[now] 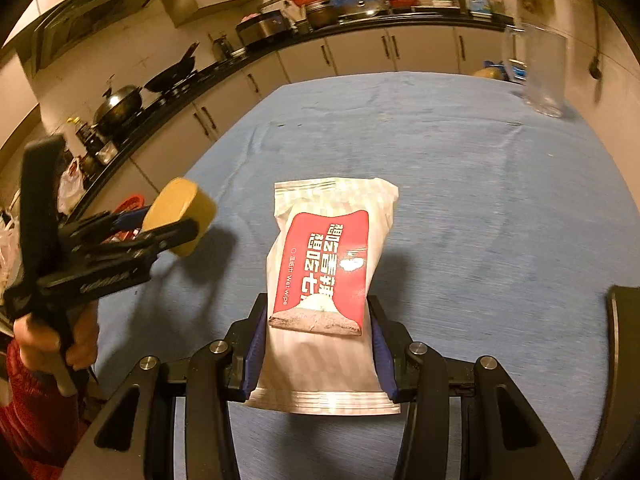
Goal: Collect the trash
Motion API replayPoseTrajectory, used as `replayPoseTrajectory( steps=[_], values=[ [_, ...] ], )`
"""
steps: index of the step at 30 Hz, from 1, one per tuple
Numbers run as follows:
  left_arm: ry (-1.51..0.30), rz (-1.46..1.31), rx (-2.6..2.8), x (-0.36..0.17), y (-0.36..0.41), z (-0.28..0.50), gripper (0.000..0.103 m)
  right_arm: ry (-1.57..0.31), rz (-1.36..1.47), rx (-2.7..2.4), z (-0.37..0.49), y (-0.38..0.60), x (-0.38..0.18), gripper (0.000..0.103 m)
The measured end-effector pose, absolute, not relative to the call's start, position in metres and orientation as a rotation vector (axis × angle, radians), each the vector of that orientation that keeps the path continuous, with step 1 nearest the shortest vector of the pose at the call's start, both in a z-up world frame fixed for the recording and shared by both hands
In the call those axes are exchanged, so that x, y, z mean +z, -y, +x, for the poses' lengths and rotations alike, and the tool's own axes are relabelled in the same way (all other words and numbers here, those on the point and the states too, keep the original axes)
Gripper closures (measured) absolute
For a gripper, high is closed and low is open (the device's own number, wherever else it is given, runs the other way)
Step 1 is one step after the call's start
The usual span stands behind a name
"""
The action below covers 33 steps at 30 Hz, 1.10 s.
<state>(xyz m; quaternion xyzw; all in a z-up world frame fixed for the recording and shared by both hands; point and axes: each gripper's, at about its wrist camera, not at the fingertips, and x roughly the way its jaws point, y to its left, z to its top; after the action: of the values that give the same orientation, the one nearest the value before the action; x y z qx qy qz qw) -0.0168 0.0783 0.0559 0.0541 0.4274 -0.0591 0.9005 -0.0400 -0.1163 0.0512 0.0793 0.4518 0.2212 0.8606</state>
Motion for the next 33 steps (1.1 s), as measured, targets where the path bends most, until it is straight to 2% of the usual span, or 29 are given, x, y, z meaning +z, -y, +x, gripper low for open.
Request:
replayPoseTrajectory(
  steps=[16,24,33],
  values=[
    [-0.816,0.001,-0.018,0.075,-0.172,-0.079,0.039,-0.943,0.046,0.592,-0.038,0.026,0.068,0.053],
    [-0.815,-0.075,-0.023,0.081,-0.220,-0.086,0.039,-0.930,-0.002,0.641,-0.031,-0.022,0.083,0.053],
    [-0.857,-0.113,-0.090,0.062,-0.222,-0.074,0.036,-0.935,0.017,0.621,-0.028,-0.022,0.084,0.053]
  ],
)
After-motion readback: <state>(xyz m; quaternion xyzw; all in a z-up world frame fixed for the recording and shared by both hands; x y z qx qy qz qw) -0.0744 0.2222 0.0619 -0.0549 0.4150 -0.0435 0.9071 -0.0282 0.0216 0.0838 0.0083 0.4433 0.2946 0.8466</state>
